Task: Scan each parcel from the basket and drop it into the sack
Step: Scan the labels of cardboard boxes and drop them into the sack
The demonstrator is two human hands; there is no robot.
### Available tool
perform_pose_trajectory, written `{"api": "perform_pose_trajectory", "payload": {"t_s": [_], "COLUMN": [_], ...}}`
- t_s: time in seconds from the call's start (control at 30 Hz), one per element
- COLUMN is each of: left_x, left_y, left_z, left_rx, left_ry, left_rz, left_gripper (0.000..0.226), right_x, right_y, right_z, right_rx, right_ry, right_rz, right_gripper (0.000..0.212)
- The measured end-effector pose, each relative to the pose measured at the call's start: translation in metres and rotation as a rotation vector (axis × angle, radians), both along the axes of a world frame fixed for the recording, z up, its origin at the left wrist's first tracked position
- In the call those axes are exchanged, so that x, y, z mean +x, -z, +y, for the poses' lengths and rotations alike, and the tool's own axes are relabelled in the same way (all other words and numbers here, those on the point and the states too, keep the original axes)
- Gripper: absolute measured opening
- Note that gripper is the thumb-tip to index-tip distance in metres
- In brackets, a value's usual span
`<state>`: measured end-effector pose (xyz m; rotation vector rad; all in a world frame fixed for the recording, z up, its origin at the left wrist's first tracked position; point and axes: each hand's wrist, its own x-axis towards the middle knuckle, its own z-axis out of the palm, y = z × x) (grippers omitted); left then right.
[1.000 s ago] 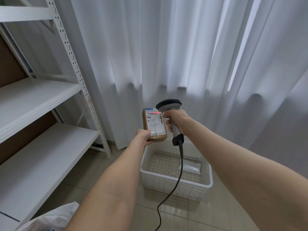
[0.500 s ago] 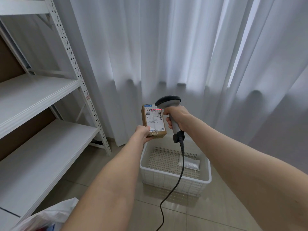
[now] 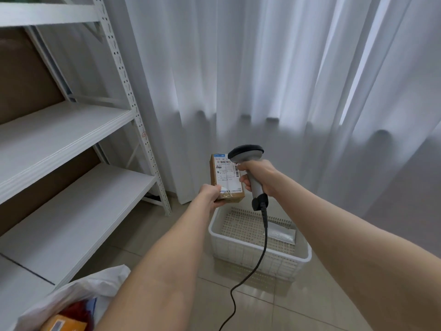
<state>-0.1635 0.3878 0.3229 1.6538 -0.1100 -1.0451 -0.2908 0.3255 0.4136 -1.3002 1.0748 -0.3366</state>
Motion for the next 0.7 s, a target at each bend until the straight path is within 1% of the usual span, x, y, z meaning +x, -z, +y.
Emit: {"api": "perform_pose_trajectory", "payload": {"t_s": [0.1, 0.13, 0.27, 0.43, 0.47, 0.6, 0.7], "left_x": [-0.004, -0.007, -0.021, -0.032, -0.032, -0.026, -0.016], "left_y": [-0.002, -0.003, 0.000, 0.003, 0.004, 0.011, 0.022], "left_z": [0.042, 0.060, 0.141, 0.238, 0.257, 0.324, 0.366], "left_rx": [0.034, 0.045, 0.083, 0.090, 0.098, 0.144, 0.175], "left_ry": [-0.015, -0.025, -0.087, -0.235, -0.260, -0.342, -0.367], "left_rz": [-0.038, -0.052, -0.087, -0.058, -0.053, -0.014, 0.084], "left_gripper": [0.026, 0.025, 0.032, 0.024, 0.024, 0.020, 0.027], "right_x": [-0.002, -0.001, 0.002, 0.013, 0.017, 0.032, 0.049], "right_y": [0.014, 0.023, 0.057, 0.084, 0.090, 0.102, 0.113], "right_z": [0.022, 0.031, 0.085, 0.174, 0.192, 0.264, 0.308], "right_rx": [0.054, 0.068, 0.126, 0.235, 0.255, 0.288, 0.274], "right_ry": [0.005, 0.013, -0.001, -0.032, -0.052, -0.127, -0.164], "right_rz": [-0.074, -0.096, -0.099, -0.091, -0.094, -0.085, -0.049], "right_gripper": [0.014, 0.016, 0.038, 0.062, 0.064, 0.055, 0.045]}}
